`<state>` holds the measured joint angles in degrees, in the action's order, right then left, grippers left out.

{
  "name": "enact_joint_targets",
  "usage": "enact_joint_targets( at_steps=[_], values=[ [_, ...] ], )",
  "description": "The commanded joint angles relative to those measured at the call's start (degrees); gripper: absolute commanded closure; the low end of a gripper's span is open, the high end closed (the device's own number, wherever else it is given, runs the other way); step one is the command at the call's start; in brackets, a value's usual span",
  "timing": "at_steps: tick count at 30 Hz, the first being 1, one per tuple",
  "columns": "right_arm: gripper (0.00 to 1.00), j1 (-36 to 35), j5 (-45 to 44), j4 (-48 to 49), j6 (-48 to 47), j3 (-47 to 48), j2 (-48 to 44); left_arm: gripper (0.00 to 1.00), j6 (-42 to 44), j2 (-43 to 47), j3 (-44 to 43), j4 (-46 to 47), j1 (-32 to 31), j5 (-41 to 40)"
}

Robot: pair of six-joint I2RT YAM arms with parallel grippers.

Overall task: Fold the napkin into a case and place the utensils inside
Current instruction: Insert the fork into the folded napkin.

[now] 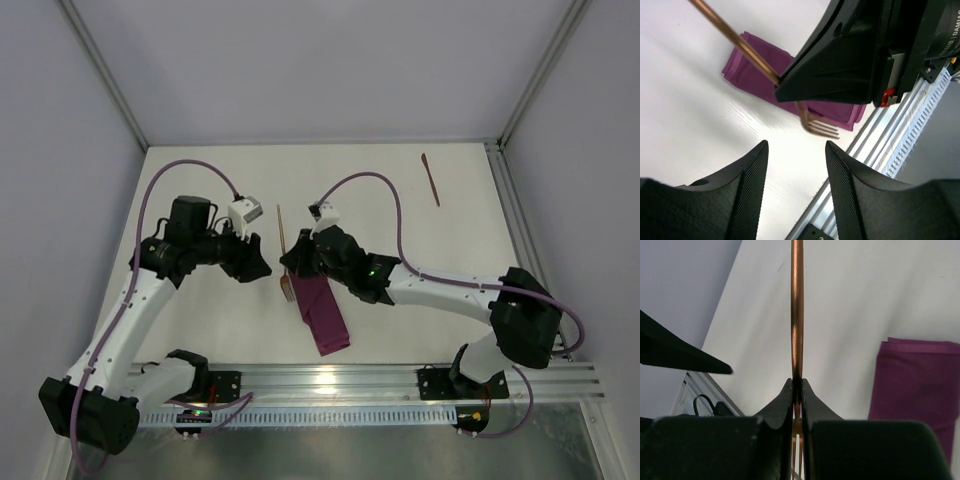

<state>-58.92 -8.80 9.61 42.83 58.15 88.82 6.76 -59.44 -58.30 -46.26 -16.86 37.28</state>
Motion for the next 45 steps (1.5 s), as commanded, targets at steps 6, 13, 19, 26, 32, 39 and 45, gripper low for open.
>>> enact_joint_targets(
  at_steps=[6, 13, 19, 26, 32, 39, 45],
  values=[
    [0.96, 0.73, -0.79, -20.75, -4.77, -7.52, -14.1, 0.45, 2.64, -1.02, -3.23, 0.64, -0.19, -2.91],
    [0.96, -0.23, 2.9, -42.9, -5.56, -4.28, -13.24, 0.42, 2.2, -11.72, 0.64, 11.97, -0.89, -7.13],
    [0.96, -4.71, 5.36, -48.19, -2.85, -4.36, -9.54, 0.39, 1.76, -22.19, -0.84, 19.62, -5.63, -9.59],
    [0.96, -6.91, 10.36, -46.79, -1.17, -5.5, -5.23, 0.39, 2.2, -30.02, -1.46, 24.55, -6.6, -13.19],
    [0.96, -6.65, 10.99, -45.82, -2.92, -3.84, -1.2, 0.42, 2.46, -34.68, -1.81, 26.57, -6.78, -13.9],
    [0.96, -4.81, 11.87, -46.08, -5.73, -0.15, 2.94, 0.57, 3.69, -36.89, -1.64, 26.22, -7.22, -13.28],
    [0.96, -2.88, 12.4, -47.49, -7.06, 1.79, 3.73, 0.71, 4.31, -37.33, -1.37, 26.22, -7.48, -13.37]
  ],
)
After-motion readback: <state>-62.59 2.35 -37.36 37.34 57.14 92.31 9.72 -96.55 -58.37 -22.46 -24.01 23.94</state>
